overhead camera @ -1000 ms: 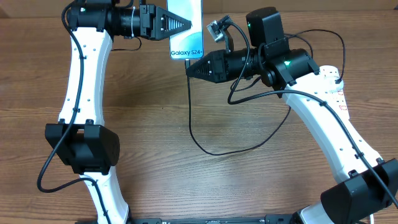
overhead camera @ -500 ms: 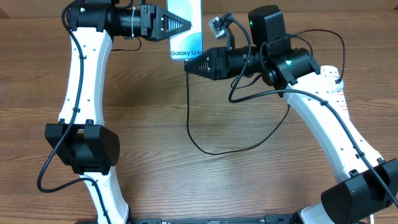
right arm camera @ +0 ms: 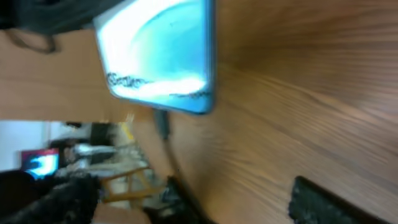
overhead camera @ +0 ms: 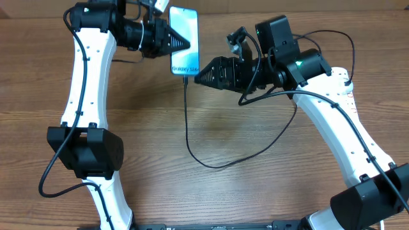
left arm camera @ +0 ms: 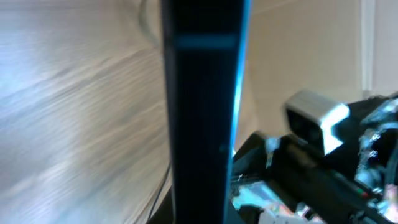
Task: Plug charger to phone and switch on socket
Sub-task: 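Open the right gripper and lower the phone with the left gripper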
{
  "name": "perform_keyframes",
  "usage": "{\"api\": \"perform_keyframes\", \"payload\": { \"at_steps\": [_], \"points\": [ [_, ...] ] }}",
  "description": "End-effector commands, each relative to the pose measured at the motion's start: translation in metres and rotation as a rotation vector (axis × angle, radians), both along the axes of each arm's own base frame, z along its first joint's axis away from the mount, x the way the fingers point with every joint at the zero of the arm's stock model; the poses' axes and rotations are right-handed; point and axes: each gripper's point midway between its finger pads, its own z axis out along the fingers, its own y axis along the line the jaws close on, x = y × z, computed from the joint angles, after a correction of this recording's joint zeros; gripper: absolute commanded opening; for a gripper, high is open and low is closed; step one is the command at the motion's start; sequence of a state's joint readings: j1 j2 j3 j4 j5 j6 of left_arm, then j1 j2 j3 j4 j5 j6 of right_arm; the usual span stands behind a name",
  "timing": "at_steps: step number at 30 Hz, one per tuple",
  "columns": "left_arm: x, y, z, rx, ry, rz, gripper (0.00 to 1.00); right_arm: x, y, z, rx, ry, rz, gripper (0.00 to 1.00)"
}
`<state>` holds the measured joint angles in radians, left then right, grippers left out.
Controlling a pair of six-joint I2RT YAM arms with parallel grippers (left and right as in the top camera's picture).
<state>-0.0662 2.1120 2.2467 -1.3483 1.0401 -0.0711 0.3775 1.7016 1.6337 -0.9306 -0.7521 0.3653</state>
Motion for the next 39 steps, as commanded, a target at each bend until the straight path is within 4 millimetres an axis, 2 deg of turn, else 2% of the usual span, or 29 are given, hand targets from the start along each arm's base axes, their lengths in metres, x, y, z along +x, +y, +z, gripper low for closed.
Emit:
{"api": "perform_keyframes", "payload": {
  "at_steps": [1, 7, 11, 21, 39],
  "points": [
    [-0.009, 0.000, -0.028, 0.161, 0.033, -0.001, 0.04, 0.012, -0.022, -0.003, -0.122, -0.054, -0.100, 1.00],
    [-0.027, -0.017, -0.068, 0.215, 0.132, -0.047, 0.04, 0.008, -0.029, -0.012, -0.170, -0.023, -0.118, 1.00],
    [-0.031, -0.025, -0.091, 0.220, 0.172, -0.055, 0.04, 0.005, -0.036, -0.019, -0.211, -0.001, -0.134, 1.00],
    [-0.022, -0.026, -0.136, 0.218, 0.206, -0.003, 0.04, -0.003, -0.040, -0.025, -0.240, 0.042, -0.134, 1.00],
    [-0.037, -0.023, -0.214, 0.215, 0.270, 0.045, 0.04, -0.001, -0.043, -0.027, -0.256, 0.036, -0.144, 1.00]
  ]
}}
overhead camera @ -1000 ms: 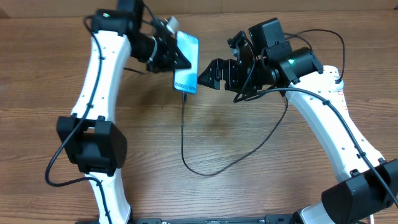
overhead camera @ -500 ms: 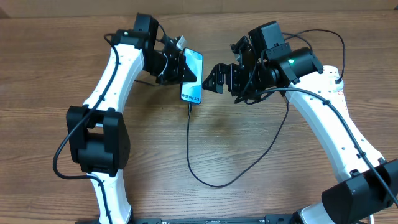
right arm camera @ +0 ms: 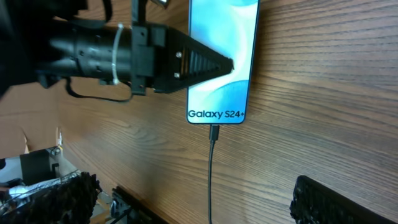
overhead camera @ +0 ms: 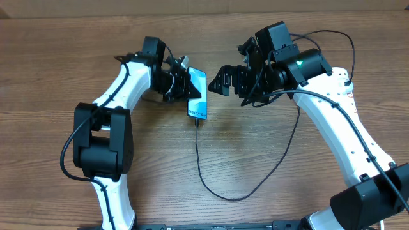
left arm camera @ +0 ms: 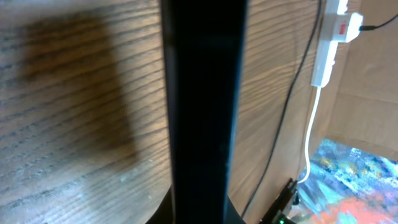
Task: Plug charger to phone and switch on socket
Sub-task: 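Open the right gripper and lower the phone with the left gripper, then lay the plugged-in phone flat on the table with the left gripper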
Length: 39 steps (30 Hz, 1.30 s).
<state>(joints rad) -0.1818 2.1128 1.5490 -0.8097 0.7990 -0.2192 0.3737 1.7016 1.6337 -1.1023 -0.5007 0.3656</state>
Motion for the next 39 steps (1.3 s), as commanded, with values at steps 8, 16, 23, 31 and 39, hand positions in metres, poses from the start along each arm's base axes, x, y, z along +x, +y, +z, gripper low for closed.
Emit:
{"api": "perform_keyframes", "payload": {
  "at_steps": [8, 16, 23, 31, 39],
  "points": [
    [-0.002, 0.016, -0.026, 0.105, 0.021, 0.061, 0.04, 0.001, -0.003, 0.013, 0.002, -0.039, -0.004, 1.00],
    [-0.003, 0.017, -0.028, 0.111, 0.020, 0.062, 0.09, 0.000, -0.003, 0.013, 0.002, -0.039, -0.004, 1.00],
    [-0.009, 0.019, -0.036, 0.130, 0.041, 0.062, 0.10, 0.000, -0.003, 0.013, 0.002, -0.039, -0.004, 1.00],
    [-0.016, 0.025, -0.046, 0.166, 0.058, 0.066, 0.17, 0.000, -0.003, 0.013, 0.002, -0.039, -0.004, 1.00],
    [-0.016, 0.031, -0.050, 0.207, 0.059, 0.073, 0.29, 0.001, -0.004, 0.013, -0.002, -0.040, -0.006, 1.00]
  ]
}}
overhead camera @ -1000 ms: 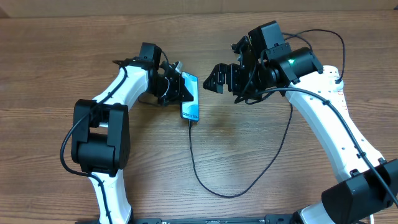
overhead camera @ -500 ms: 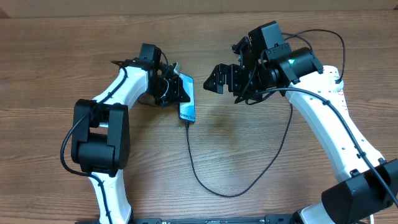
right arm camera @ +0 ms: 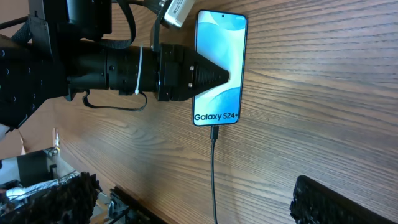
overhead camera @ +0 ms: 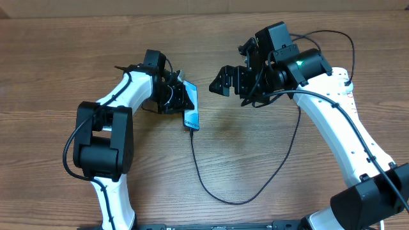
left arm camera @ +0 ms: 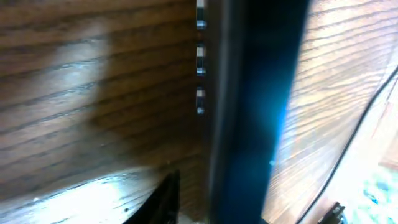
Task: Plug charger to phone and switch on socket
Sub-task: 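Lay the plugged-in phone flat on the table with the left gripper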
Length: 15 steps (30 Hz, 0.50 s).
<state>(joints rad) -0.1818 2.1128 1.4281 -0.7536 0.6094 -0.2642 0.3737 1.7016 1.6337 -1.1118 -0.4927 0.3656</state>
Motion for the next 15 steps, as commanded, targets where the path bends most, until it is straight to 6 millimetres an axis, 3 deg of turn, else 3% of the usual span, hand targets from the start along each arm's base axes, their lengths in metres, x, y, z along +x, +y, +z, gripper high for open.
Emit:
{"api": "perform_keyframes", "payload": {
  "at_steps": [1, 9, 15],
  "points": [
    [0.000, 0.004, 0.000, 0.020, -0.002, 0.009, 0.31, 0.002, -0.002, 0.015, 0.008, -0.045, -0.002, 1.00],
    [0.000, 0.013, -0.006, 0.084, 0.000, 0.017, 0.41, 0.001, -0.003, 0.014, 0.004, -0.042, -0.003, 1.00],
    [-0.002, 0.022, -0.011, 0.143, 0.006, 0.023, 0.56, 0.001, -0.009, 0.009, -0.035, -0.035, -0.020, 1.00]
  ]
}}
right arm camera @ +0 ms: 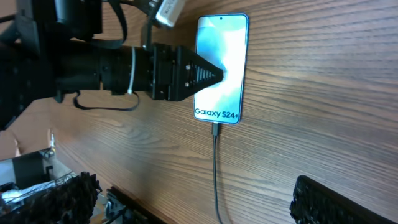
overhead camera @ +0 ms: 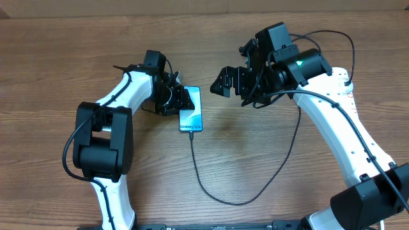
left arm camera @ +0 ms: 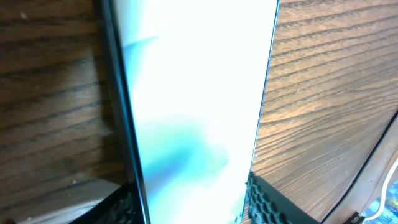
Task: Plug charger to phone and switch on socket
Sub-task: 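Lay the plugged-in phone flat on the table with the left gripper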
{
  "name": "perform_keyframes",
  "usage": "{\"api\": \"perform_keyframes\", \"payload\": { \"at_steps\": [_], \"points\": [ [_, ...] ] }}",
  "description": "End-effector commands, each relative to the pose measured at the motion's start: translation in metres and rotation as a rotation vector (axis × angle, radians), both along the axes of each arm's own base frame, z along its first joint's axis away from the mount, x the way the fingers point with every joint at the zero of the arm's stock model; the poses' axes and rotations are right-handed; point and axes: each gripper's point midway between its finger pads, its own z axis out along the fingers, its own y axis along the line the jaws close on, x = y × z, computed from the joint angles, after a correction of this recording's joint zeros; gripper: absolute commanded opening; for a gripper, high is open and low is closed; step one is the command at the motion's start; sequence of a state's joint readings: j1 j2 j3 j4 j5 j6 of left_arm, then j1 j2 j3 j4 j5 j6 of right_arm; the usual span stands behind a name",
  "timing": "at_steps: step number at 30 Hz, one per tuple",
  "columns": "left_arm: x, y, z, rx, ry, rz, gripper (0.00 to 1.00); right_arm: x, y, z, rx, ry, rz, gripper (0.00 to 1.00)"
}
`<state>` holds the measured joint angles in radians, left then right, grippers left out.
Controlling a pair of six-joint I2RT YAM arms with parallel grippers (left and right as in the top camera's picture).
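Observation:
The phone (overhead camera: 192,110) lies flat on the wooden table (overhead camera: 268,191), screen up and lit. It also shows in the right wrist view as the phone (right arm camera: 221,68). A black charger cable (overhead camera: 195,166) is plugged into its near end. My left gripper (overhead camera: 181,102) sits at the phone's left edge. In the left wrist view its jaws stand apart, open, with a finger (left arm camera: 267,199) on either side of the bright screen (left arm camera: 199,112). My right gripper (overhead camera: 223,80) hovers open to the right of the phone, holding nothing. The socket is out of view.
The cable loops toward the front of the table (overhead camera: 223,201), then runs back up under the right arm (overhead camera: 332,128). The left arm (overhead camera: 121,96) reaches in from the left front. Cardboard lines the far table edge (overhead camera: 204,5).
The phone was tilted up on its edge in my left gripper; now it lies flat, screen up. The left jaws stand wider apart. The right arm has not moved.
First my left gripper held the phone up at the back of the table, cable plugged in, with the right gripper close to its lower end. Then the phone was lower and nearer the middle, tilted, with the right gripper back and open. Now it rests flat.

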<state>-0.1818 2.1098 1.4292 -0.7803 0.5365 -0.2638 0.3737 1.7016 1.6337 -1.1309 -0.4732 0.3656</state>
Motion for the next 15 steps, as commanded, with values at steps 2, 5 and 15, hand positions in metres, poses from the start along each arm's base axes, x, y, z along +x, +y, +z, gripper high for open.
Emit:
{"api": "perform_keyframes", "payload": {
  "at_steps": [2, 5, 15],
  "points": [
    [0.001, 0.012, -0.005, 0.077, -0.005, 0.014, 0.58, 0.002, -0.006, 0.012, -0.013, -0.043, -0.011, 1.00],
    [0.001, 0.012, -0.005, 0.076, -0.004, 0.014, 0.59, 0.002, -0.006, 0.012, -0.014, -0.042, -0.011, 1.00],
    [-0.003, 0.022, -0.001, 0.082, 0.030, 0.034, 0.88, 0.004, -0.031, -0.003, -0.165, -0.043, -0.074, 1.00]
  ]
}}
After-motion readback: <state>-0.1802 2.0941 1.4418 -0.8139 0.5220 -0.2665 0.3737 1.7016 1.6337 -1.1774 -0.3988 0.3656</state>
